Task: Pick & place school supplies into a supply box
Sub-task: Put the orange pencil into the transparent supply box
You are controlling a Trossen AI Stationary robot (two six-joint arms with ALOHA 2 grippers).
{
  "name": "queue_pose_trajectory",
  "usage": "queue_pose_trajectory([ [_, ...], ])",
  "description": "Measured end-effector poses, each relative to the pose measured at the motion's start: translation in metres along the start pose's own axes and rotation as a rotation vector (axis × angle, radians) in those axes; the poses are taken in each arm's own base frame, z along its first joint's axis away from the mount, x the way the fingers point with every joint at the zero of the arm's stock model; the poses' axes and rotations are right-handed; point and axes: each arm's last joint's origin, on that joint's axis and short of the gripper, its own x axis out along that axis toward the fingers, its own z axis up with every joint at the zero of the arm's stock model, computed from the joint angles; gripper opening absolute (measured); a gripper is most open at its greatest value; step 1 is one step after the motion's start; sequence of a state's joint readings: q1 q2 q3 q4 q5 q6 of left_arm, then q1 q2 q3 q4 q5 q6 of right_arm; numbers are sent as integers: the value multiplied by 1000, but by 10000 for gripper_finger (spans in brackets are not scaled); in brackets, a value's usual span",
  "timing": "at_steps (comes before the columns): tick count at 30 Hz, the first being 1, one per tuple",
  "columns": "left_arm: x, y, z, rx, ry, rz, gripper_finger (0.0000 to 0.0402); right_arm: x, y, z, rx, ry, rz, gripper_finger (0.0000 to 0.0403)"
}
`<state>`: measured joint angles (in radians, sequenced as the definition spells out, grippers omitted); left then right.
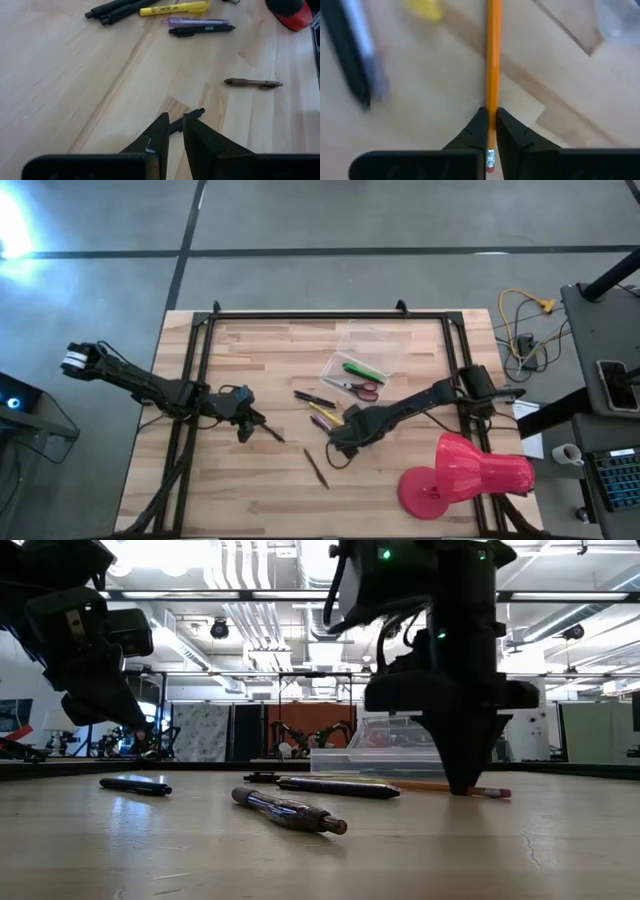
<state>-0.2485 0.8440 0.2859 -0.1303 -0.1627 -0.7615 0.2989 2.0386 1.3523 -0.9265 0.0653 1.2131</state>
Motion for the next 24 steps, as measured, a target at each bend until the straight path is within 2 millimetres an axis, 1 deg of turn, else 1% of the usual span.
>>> queue_pose_trajectory([
  [3, 0, 0, 0, -1, -5, -4, 39, -6, 8, -10, -120, -11, 19, 12],
  [5, 0, 0, -1, -1, -2, -2, 39, -12, 11, -16, -123, -14, 46, 12],
  [7, 0, 1, -1, -1, -2, -2, 39, -24, 11, -20, -88, -59, 57, 12],
  [10, 0, 1, -1, -1, -3, -3, 39, -49, 6, -20, -4, -188, 89, 11],
  [13, 0, 0, 0, -1, -6, -5, 39, -68, -7, -19, 72, -287, 61, 11],
  [15, 0, 0, 0, -2, -8, -7, 39, -80, -16, -18, 76, -334, 45, 11],
  [18, 0, 0, 0, -2, -9, -8, 39, -89, -30, -8, -28, -357, -31, 11],
  [21, 0, 0, 0, -3, -11, -10, 39, -87, -44, 9, -170, -326, -139, 11],
  [24, 0, 0, 0, -4, -13, -12, 39, -85, -54, 28, -263, -301, -181, 11],
])
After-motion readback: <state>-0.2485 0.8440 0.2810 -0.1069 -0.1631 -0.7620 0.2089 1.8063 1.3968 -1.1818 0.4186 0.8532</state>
